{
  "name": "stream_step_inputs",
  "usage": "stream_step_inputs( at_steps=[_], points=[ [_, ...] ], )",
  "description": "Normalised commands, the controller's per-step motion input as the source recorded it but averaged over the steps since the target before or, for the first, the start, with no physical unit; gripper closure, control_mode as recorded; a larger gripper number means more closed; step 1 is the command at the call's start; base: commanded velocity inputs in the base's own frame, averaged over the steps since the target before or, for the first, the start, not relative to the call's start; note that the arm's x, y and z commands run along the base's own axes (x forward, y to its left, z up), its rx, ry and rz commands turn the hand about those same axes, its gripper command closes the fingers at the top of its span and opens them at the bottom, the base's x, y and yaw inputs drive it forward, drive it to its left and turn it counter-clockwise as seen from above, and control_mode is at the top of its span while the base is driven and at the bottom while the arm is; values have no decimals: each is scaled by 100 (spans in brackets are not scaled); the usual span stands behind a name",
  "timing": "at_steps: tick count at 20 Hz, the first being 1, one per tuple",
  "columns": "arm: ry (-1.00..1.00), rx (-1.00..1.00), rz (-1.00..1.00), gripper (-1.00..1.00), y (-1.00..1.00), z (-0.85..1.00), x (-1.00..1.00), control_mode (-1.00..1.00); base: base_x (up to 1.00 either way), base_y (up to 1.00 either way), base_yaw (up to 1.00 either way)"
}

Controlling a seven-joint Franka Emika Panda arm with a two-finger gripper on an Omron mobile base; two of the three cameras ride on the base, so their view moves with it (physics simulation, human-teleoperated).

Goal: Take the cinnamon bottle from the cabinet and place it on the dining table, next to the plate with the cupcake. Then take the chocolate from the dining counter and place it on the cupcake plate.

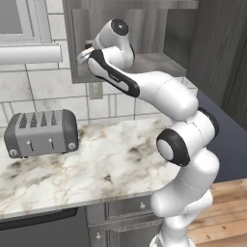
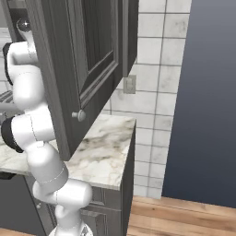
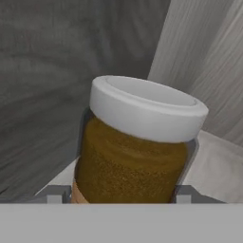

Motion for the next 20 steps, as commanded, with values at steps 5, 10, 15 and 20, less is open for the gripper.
stream_step_inputs(
  at_steps=[5,10,15,20],
  points=[
    [0,2,0,100,0,-7,-2,-100,0,0,0],
    [0,0,-16,100,-26,0,-68,-100,0,0,0],
    [-9,0,-25,100,-45,0,-100,-100,0,0,0],
    [-11,0,-21,100,-44,6,-100,-100,0,0,0]
  ],
)
